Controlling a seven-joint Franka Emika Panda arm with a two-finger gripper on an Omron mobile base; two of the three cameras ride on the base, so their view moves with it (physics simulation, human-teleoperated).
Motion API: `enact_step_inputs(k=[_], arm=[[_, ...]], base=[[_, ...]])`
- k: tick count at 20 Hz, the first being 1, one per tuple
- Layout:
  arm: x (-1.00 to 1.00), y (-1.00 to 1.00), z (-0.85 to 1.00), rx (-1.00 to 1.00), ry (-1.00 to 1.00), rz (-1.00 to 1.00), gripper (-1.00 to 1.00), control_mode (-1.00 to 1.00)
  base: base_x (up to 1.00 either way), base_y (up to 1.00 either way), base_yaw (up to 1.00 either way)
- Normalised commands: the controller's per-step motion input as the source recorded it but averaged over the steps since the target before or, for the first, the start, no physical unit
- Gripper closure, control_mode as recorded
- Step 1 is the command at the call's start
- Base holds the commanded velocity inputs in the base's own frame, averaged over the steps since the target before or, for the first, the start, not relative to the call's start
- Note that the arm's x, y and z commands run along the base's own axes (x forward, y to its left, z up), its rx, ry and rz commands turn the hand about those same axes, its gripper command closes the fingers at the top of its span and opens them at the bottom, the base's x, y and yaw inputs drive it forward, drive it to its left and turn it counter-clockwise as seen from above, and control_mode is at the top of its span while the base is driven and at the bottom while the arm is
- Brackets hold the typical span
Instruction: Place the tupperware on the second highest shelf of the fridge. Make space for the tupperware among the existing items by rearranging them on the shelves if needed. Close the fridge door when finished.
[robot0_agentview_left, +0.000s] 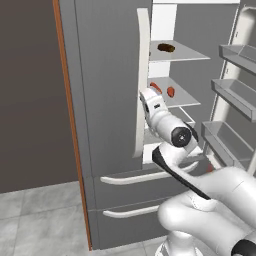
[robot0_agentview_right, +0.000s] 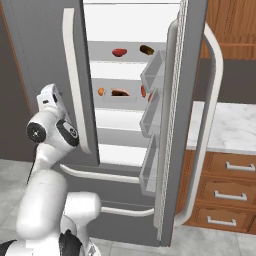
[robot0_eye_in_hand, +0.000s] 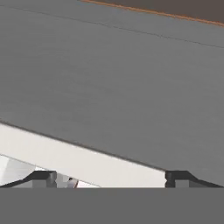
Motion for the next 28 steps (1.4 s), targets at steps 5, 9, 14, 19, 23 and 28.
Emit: enact_step_inputs(k=[5,9,14,19,23,28], arm=[[-0.34,0.00,1.00,0.46,0.26,-0.15,-1.00,-1.00],[0.00,-0.24,0.65,0.41,0.28,-0.07,-1.00,-1.00],[-0.10,-0.75,0.01,0.20,0.11,0.04,-1.00,-1.00],[-0.58,-0.64,-0.56,0.01,-0.05,0.14,-1.00,-1.00],[-0.52,-0.20,-0.21,0.00,-0.07,0.15,-1.00,-1.00],[-0.36,-0.13,0.17,0.00,0.11,0.13,-1.00,-1.00]], base=[[0.00,0.00,0.00],[0.00,0.00,0.00],[0.00,0.00,0.00],[0.00,0.00,0.00],[0.00,0.00,0.00],[0.00,0.00,0.00]])
